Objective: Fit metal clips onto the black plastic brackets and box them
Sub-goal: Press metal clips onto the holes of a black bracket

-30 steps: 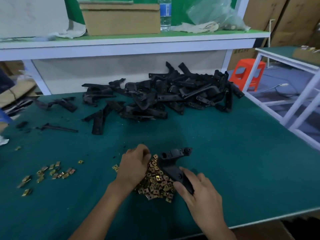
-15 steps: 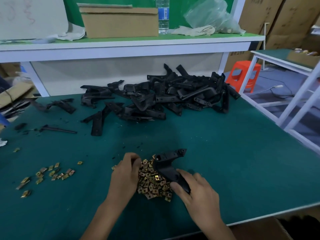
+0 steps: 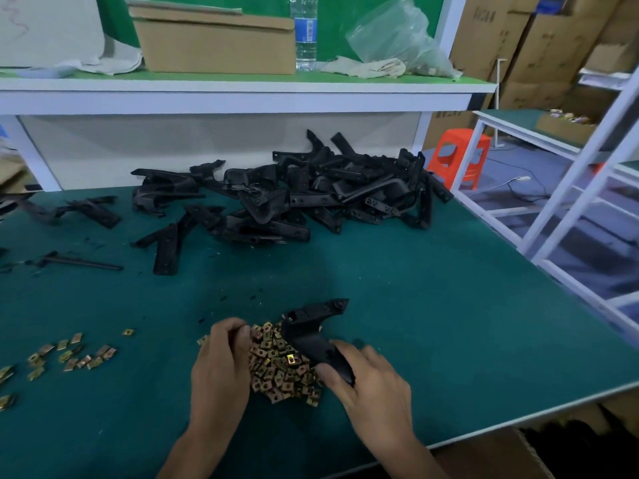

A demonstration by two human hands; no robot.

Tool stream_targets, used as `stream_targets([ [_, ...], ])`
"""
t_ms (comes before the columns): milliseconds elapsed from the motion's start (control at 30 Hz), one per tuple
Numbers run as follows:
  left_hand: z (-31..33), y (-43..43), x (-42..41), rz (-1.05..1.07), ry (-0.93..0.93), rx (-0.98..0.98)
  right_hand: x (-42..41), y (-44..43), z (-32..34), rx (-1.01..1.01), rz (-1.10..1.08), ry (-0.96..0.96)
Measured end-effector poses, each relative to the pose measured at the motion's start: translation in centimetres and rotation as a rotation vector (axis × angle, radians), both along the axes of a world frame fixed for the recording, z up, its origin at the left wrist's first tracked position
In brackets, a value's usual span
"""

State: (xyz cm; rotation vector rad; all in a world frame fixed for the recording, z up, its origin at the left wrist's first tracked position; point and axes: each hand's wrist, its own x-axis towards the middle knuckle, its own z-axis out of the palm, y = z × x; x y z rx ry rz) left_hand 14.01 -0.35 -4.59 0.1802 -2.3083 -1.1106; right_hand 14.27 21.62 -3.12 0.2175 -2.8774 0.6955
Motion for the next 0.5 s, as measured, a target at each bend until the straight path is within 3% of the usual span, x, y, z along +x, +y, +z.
stream_targets([
  [267, 0.00, 0.14, -0.23, -0.027, -0.069, -0.051, 0.07, 0.05, -0.16, 0.011, 0.004, 0.037],
  [500, 0.17, 0.22, -0.07, -0.051, 0.052, -0.166, 0.25, -0.06, -0.26, -0.073, -0.008, 0.080],
])
